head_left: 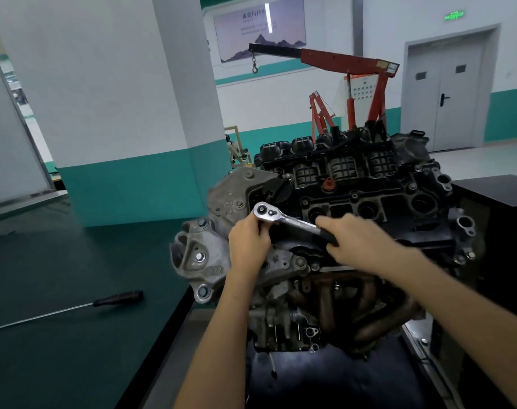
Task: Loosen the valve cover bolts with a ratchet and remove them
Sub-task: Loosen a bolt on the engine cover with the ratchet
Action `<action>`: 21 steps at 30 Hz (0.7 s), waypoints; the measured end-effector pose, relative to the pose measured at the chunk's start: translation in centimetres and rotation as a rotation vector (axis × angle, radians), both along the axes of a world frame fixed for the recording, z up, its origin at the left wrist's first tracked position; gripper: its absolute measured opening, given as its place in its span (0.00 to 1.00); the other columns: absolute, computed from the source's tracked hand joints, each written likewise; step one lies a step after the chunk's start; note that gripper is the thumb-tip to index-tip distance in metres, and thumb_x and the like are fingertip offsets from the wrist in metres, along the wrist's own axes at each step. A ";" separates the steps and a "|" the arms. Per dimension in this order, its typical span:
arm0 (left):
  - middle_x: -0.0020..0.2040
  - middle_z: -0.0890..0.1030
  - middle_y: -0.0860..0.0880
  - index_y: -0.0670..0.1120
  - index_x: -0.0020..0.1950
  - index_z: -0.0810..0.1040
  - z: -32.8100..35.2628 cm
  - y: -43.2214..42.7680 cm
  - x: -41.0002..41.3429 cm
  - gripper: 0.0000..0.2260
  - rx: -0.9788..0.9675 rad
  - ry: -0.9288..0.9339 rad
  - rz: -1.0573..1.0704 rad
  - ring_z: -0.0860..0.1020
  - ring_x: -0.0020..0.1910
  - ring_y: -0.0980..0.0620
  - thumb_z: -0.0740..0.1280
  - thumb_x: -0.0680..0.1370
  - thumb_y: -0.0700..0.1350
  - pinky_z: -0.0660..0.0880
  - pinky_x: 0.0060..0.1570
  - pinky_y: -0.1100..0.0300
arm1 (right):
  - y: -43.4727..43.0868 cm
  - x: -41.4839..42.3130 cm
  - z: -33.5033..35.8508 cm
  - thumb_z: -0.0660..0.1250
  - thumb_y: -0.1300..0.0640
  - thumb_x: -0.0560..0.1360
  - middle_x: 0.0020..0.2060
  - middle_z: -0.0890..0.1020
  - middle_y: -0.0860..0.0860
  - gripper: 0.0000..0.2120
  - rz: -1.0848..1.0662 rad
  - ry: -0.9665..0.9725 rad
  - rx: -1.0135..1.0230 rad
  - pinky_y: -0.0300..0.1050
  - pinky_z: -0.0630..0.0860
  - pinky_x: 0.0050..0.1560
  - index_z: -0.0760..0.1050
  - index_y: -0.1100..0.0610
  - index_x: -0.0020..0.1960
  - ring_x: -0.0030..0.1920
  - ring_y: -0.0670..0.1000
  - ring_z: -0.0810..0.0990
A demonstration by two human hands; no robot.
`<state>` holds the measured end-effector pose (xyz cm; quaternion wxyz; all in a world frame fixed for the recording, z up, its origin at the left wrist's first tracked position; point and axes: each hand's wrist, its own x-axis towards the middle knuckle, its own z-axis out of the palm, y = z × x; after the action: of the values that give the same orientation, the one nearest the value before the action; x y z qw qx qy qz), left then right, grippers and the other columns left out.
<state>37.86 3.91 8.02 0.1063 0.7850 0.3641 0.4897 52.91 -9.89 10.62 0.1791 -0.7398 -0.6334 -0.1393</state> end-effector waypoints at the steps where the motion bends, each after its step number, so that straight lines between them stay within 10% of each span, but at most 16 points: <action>1: 0.38 0.81 0.41 0.39 0.44 0.77 0.0 0.0 0.1 0.06 0.004 -0.002 0.013 0.78 0.40 0.38 0.64 0.79 0.39 0.69 0.38 0.51 | -0.2 -1.5 -1.6 0.66 0.56 0.73 0.37 0.71 0.50 0.10 0.003 0.146 0.008 0.46 0.69 0.39 0.69 0.51 0.52 0.44 0.60 0.80; 4: 0.38 0.82 0.40 0.39 0.45 0.78 0.0 0.2 0.1 0.06 0.028 0.027 0.024 0.78 0.40 0.37 0.63 0.78 0.39 0.72 0.39 0.48 | 0.1 -6.6 -5.9 0.65 0.60 0.73 0.35 0.75 0.53 0.09 0.119 0.608 0.055 0.49 0.74 0.36 0.66 0.54 0.49 0.36 0.57 0.78; 8: 0.42 0.84 0.44 0.40 0.46 0.80 0.0 0.5 0.0 0.07 -0.031 -0.006 -0.008 0.80 0.44 0.43 0.65 0.78 0.43 0.75 0.46 0.49 | 1.5 -9.9 -7.0 0.63 0.64 0.73 0.34 0.76 0.52 0.15 0.179 0.736 0.119 0.50 0.78 0.37 0.66 0.54 0.58 0.33 0.53 0.77; 12: 0.39 0.83 0.47 0.42 0.47 0.81 -0.3 0.4 -0.2 0.05 0.032 -0.018 -0.024 0.80 0.41 0.45 0.65 0.76 0.41 0.72 0.40 0.53 | 0.1 -5.2 -4.7 0.65 0.64 0.71 0.34 0.75 0.50 0.11 0.208 0.553 0.019 0.42 0.70 0.36 0.71 0.55 0.52 0.35 0.55 0.76; 16: 0.33 0.76 0.61 0.52 0.51 0.80 0.1 0.3 -0.4 0.06 0.128 -0.055 -0.091 0.74 0.34 0.62 0.67 0.77 0.43 0.67 0.36 0.66 | 0.1 0.7 1.2 0.66 0.58 0.74 0.36 0.71 0.48 0.14 0.094 -0.035 -0.116 0.42 0.68 0.37 0.71 0.51 0.59 0.40 0.56 0.79; 21: 0.36 0.81 0.44 0.40 0.43 0.78 -0.4 0.3 -0.2 0.06 0.076 -0.044 -0.030 0.78 0.37 0.42 0.66 0.78 0.40 0.65 0.35 0.56 | 0.2 0.9 0.8 0.65 0.57 0.74 0.44 0.79 0.56 0.13 0.025 -0.096 -0.030 0.48 0.71 0.41 0.70 0.50 0.58 0.47 0.61 0.80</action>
<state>37.69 4.22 7.65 0.0918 0.7829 0.3312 0.5186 53.78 -9.71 11.38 0.1390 -0.7269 -0.6525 -0.1630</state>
